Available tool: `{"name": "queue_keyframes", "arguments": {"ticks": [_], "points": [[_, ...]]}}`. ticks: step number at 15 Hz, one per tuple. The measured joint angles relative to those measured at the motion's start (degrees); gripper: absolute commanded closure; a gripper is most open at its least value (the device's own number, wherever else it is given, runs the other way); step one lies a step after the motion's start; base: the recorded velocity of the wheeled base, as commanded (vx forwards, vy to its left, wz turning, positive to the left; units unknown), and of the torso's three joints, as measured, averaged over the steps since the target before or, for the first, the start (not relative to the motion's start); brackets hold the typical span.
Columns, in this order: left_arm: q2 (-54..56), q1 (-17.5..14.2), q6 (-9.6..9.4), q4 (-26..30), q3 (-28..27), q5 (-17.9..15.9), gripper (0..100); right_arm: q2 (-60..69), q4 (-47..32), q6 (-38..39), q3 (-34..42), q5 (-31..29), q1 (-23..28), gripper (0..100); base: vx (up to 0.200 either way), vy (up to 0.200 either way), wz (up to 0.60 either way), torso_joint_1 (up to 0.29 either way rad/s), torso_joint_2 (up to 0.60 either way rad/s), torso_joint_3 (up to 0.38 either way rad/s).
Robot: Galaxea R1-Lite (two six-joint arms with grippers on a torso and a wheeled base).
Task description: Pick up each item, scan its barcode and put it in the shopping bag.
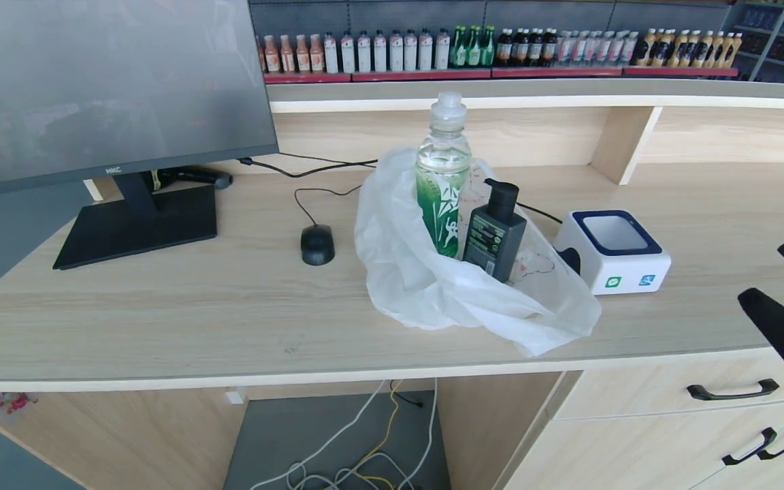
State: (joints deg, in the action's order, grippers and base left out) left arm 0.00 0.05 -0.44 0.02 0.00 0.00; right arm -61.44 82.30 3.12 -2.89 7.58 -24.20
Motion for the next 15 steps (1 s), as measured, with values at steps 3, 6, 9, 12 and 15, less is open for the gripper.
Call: {"name": "queue_keyframes", "arguments": {"ticks": [3, 6, 9, 12, 15], "points": [[-0.02, 0.0, -0.45, 0.07, 0.0, 0.0, 0, 17.85, -23.34, 0.76, 1.88, 0.43, 0.0, 0, 0.0, 0.0, 0.0, 0.0, 0.0, 0.0], [0.0, 0.05, -0.22, 0.07, 0.0, 0.0, 0, 35.54, -53.32, -2.9, 2.34, 0.82, -0.05, 0, 0.0, 0.0, 0.0, 0.0, 0.0, 0.0], [-0.02, 0.0, 0.15, 0.0, 0.0, 0.0, 0, 47.17, -72.78, -7.79, 2.71, 0.95, 0.44, 0, 0.0, 0.0, 0.0, 0.0, 0.0, 0.0], [-0.02, -0.05, 0.66, 0.0, 0.0, 0.0, 0, 55.08, -80.96, -9.06, 2.51, 1.08, 0.96, 0, 0.0, 0.0, 0.0, 0.0, 0.0, 0.0], [-0.02, -0.05, 0.6, -0.02, 0.0, 0.0, 0, 57.37, -81.24, -9.25, 2.36, -0.17, 5.57, 0, 0.0, 0.0, 0.0, 0.0, 0.0, 0.0]]}}
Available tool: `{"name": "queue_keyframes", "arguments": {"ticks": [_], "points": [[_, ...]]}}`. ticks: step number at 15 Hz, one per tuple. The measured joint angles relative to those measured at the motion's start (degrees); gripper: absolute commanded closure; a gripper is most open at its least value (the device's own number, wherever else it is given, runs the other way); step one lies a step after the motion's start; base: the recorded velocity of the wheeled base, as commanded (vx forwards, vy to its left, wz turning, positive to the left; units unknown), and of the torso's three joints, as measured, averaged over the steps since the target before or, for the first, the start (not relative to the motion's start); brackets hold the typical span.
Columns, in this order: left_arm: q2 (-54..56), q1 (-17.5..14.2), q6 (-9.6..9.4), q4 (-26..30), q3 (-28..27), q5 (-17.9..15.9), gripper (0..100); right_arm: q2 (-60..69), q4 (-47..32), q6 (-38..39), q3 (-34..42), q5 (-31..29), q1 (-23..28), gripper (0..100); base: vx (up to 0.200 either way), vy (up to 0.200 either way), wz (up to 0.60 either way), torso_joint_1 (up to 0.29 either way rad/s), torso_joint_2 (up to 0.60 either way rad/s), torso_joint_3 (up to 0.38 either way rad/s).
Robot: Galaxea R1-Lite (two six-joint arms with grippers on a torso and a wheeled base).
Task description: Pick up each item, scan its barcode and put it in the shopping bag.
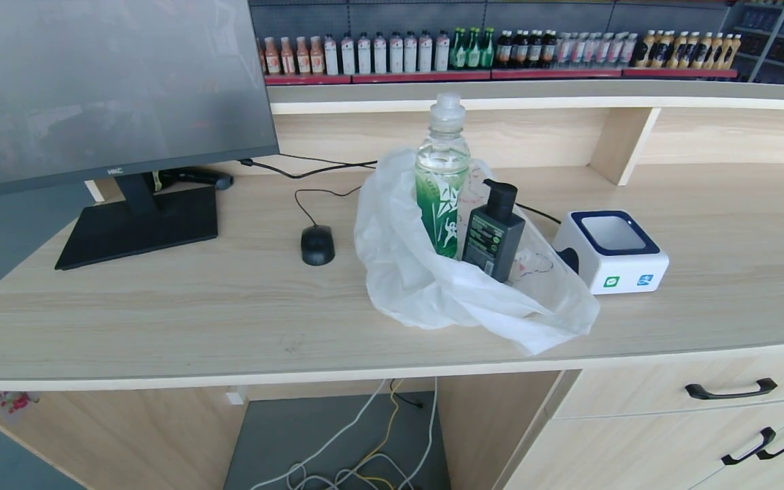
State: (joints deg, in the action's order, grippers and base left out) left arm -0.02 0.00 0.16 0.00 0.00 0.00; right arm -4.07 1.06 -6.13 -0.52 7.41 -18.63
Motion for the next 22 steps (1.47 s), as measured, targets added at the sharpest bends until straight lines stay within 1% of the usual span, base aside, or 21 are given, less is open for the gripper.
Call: {"name": "queue_keyframes", "arguments": {"ticks": [4, 5, 6, 8, 9, 10, 13, 17, 20, 21, 22], "points": [[0.0, 0.02, 0.16, 0.0, 0.0, 0.0, 0, -0.55, -0.11, -0.67, -0.05, -1.32, 14.45, 0, 0.0, 0.0, 0.0, 0.0, 0.0, 0.0], [0.0, 0.02, 0.16, 0.0, 0.0, 0.0, 0, -0.26, -0.11, -0.67, -0.07, -1.26, 16.92, 0, 0.0, 0.0, 0.0, 0.0, 0.0, 0.0], [0.0, 0.0, 0.16, 0.0, 0.0, 0.0, 0, 0.6, 0.06, -0.76, -0.07, -1.12, 18.36, 0, 0.0, 0.0, 0.0, 0.0, 0.0, 0.0], [0.0, 0.0, 0.16, 0.0, 0.0, 0.0, 0, 2.65, 0.22, -1.67, 0.0, -0.24, 18.87, 0, 0.0, 0.0, 0.0, 0.0, 0.0, 0.0], [0.02, 0.0, 0.16, 0.0, 0.0, 0.0, 0, 3.17, 0.35, -1.34, 0.01, -0.96, 18.87, 0, 0.0, 0.0, 0.0, 0.0, 0.0, 0.0], [0.0, 0.0, 0.17, 0.0, 0.0, 0.0, 0, 3.58, 0.63, -0.89, 0.09, -2.02, 18.87, 0, 0.0, 0.0, 0.0, 0.0, 0.0, 0.0], [0.02, 0.05, -0.05, 0.0, 0.0, 0.0, 0, 4.07, 1.29, 1.6, 0.3, -2.06, 18.87, 0, 0.0, 0.0, 0.0, 0.0, 0.0, 0.0], [0.0, 0.0, 0.16, 0.0, 0.0, 0.0, 0, 4.07, 1.5, 9.13, 0.32, -2.22, 18.9, 0, 0.0, 0.0, 0.0, 0.0, 0.0, 0.0], [0.02, 0.0, 0.13, 0.0, 0.0, 0.0, 0, 4.07, 1.26, 4.13, 0.26, -5.03, 18.9, 0, 0.0, 0.0, 0.0, 0.0, 0.0, 0.0], [0.02, 0.0, 0.06, 0.0, 0.0, 0.0, 0, 4.07, 1.45, 1.38, 0.28, -5.34, 18.9, 0, 0.0, 0.0, 0.0, 0.0, 0.0, 0.0], [0.0, 0.0, 0.11, 0.0, 0.0, 0.0, 0, 4.07, 1.62, 0.2, 0.39, -5.89, 18.9, 0, 0.0, 0.0, 0.0, 0.0, 0.0, 0.0]]}}
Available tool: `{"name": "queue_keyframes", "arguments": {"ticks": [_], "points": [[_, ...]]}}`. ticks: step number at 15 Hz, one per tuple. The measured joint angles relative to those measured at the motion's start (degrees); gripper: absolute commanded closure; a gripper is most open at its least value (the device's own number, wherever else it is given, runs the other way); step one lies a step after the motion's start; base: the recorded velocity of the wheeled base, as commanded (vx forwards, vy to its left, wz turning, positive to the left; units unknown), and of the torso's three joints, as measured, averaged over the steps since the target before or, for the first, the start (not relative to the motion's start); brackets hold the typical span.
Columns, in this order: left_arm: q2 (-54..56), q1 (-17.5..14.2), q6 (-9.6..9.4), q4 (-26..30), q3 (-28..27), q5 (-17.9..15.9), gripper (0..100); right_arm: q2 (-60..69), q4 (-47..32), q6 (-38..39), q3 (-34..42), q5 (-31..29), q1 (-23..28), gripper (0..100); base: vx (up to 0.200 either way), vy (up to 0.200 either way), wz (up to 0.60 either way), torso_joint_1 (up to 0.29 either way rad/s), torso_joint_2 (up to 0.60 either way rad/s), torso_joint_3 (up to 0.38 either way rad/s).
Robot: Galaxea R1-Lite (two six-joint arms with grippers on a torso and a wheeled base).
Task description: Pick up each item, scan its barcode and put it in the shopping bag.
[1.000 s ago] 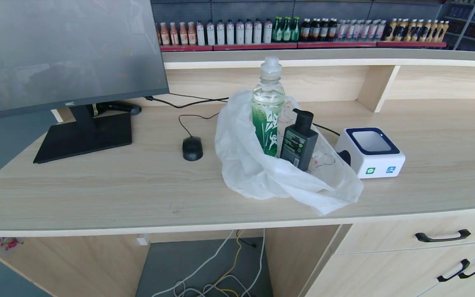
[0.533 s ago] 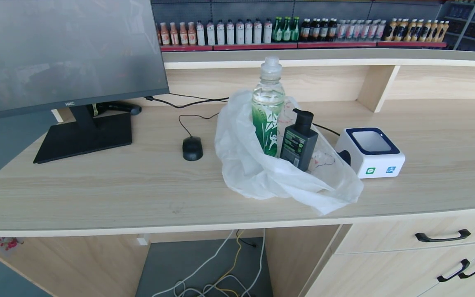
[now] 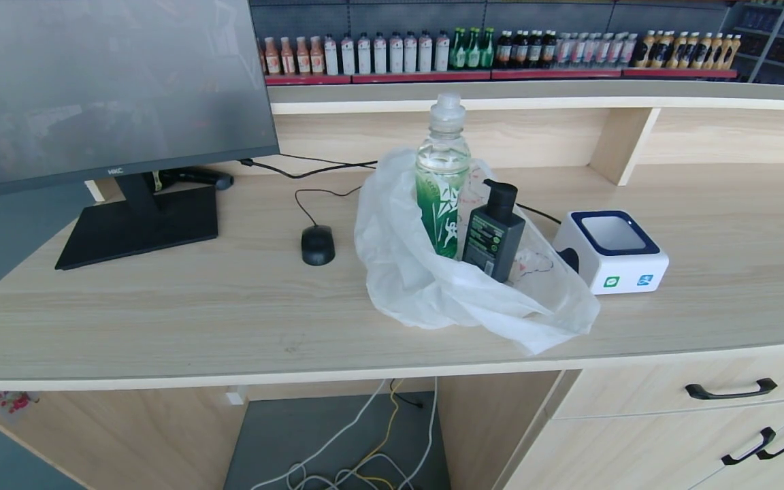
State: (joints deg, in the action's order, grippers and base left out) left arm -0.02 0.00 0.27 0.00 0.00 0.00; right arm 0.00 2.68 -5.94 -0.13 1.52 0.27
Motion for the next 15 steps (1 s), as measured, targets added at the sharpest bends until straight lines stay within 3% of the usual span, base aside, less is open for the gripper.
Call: {"name": "queue_keyframes", "arguments": {"ticks": [5, 15], "points": [[0.0, 0.0, 0.28, 0.0, 0.0, 0.0, 0, -0.02, -2.55, 5.36, 0.13, -1.79, -0.29, 0, 0.0, 0.0, 0.0, 0.0, 0.0, 0.0], [0.0, 0.0, 0.38, 0.0, 0.0, 0.0, 0, 0.0, -2.58, 5.56, 0.11, -1.77, -0.27, 0, 0.0, -0.2, 0.0, 0.005, 0.0, 0.002]]}}
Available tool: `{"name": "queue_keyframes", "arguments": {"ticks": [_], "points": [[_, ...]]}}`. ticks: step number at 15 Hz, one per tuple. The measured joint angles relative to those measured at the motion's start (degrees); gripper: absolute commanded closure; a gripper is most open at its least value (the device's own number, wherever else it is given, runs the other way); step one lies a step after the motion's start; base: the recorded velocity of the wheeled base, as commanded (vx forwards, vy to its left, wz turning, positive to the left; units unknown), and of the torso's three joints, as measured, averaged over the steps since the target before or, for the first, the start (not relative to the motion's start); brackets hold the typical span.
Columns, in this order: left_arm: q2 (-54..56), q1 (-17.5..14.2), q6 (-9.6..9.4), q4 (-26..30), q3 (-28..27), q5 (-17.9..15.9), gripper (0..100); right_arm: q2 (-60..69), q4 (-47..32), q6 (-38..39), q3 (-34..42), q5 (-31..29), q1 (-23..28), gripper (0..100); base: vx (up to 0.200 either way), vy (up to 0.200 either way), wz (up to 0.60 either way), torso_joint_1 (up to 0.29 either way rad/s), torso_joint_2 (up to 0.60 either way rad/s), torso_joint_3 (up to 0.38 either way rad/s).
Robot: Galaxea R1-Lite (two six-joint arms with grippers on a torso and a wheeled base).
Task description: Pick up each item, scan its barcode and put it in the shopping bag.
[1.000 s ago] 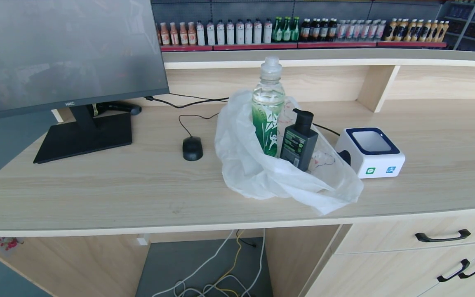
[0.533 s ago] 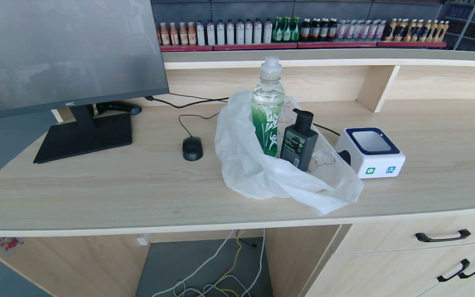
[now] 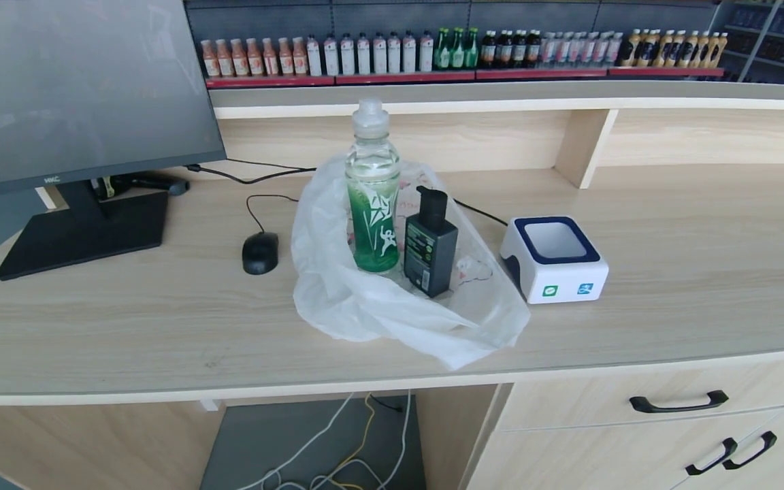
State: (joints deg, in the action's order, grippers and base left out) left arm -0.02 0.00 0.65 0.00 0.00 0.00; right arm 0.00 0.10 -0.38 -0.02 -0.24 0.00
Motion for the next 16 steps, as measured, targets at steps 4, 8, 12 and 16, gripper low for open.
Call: {"name": "queue_keyframes", "arguments": {"ticks": [4, 8, 12, 16], "points": [[0.0, 0.0, 0.01, 0.0, 0.0, 0.0, 0, 0.0, -0.02, -0.02, 0.02, 0.0, 0.0, 0, 0.0, -0.2, 0.0, 0.005, 0.0, 0.002], [0.0, 0.0, 0.01, 0.05, 0.0, 0.0, 0, 0.0, -0.02, -0.02, 0.02, 0.0, 0.0, 0, 0.0, -0.2, 0.0, -0.001, 0.0, 0.005], [0.0, 0.0, 0.01, 0.0, 0.0, 0.0, 0, 0.0, -0.02, -0.05, 0.02, 0.0, 0.0, 0, 0.0, -0.2, 0.0, 0.005, 0.0, 0.0], [0.02, 0.05, -0.02, 0.18, 0.0, 0.0, 0, 0.0, 0.22, -0.05, -0.05, 0.02, 0.11, 0, 0.0, -0.15, 0.0, 0.003, 0.0, -0.001]]}}
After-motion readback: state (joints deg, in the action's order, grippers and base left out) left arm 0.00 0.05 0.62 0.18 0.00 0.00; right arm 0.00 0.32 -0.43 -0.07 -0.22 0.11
